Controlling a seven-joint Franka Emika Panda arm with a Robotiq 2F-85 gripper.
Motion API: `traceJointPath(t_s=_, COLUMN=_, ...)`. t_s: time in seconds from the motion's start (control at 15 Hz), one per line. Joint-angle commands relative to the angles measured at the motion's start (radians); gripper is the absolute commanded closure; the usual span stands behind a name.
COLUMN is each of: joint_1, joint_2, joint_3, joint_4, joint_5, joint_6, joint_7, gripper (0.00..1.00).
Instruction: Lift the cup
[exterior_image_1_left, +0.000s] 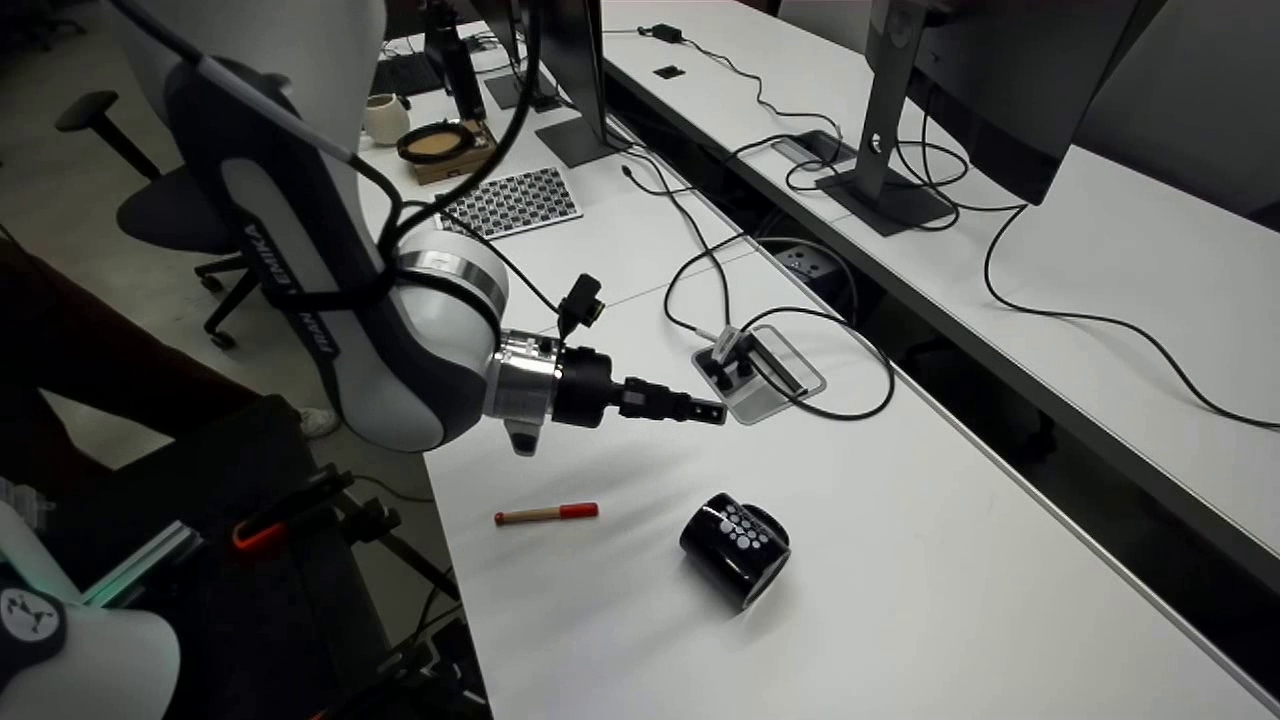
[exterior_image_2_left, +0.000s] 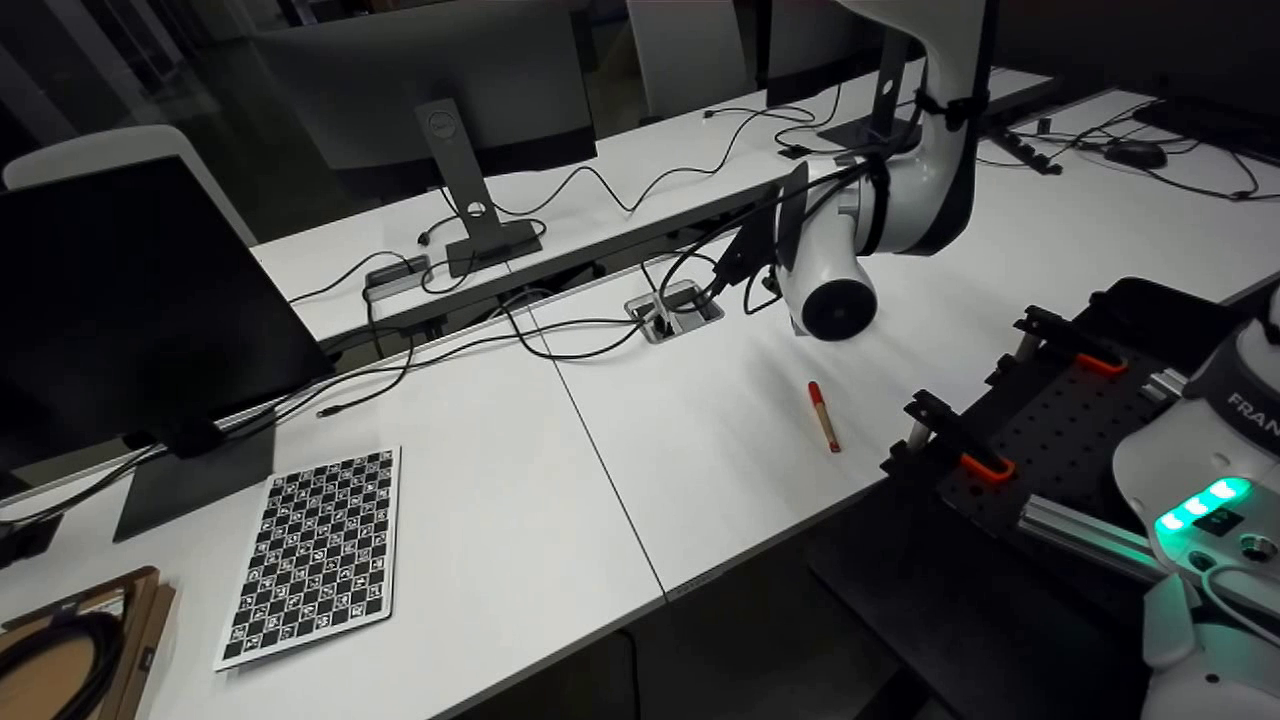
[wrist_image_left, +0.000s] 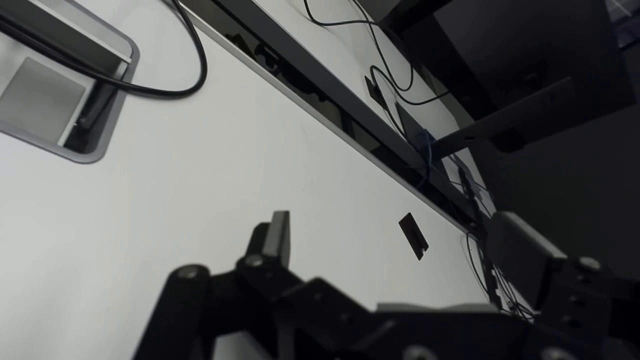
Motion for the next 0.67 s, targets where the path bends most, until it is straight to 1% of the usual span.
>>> traceJointPath(t_s=0.0, joint_1=0.04, joint_2=-0.014, joint_3=0.008, joint_4=-0.026, joint_5=0.087, joint_6=-0.051, joint_7=-0.057, gripper=0.0)
traceJointPath(t_s=0.13, joint_1=0.059, joint_2=0.011, joint_3=0.037, joint_4=0.003, joint_5=0.194, joint_6=-0.076, joint_7=-0.12, gripper=0.0)
traceJointPath(t_s=0.4, joint_1=0.096, joint_2=0.054, joint_3=0.142, joint_4=0.084, joint_5=0.511, joint_6=-0.097, joint_7=-0.287, gripper=0.0)
traceJointPath(t_s=0.47, joint_1=0.109, joint_2=0.068, joint_3=0.168, joint_4=0.111, joint_5=0.589, joint_6=-0.114, joint_7=-0.324, gripper=0.0)
traceJointPath(t_s=0.6, joint_1=0.146, joint_2=0.106, joint_3=0.209, joint_4=0.177, joint_5=0.742, joint_6=-0.201, joint_7=-0.371, gripper=0.0)
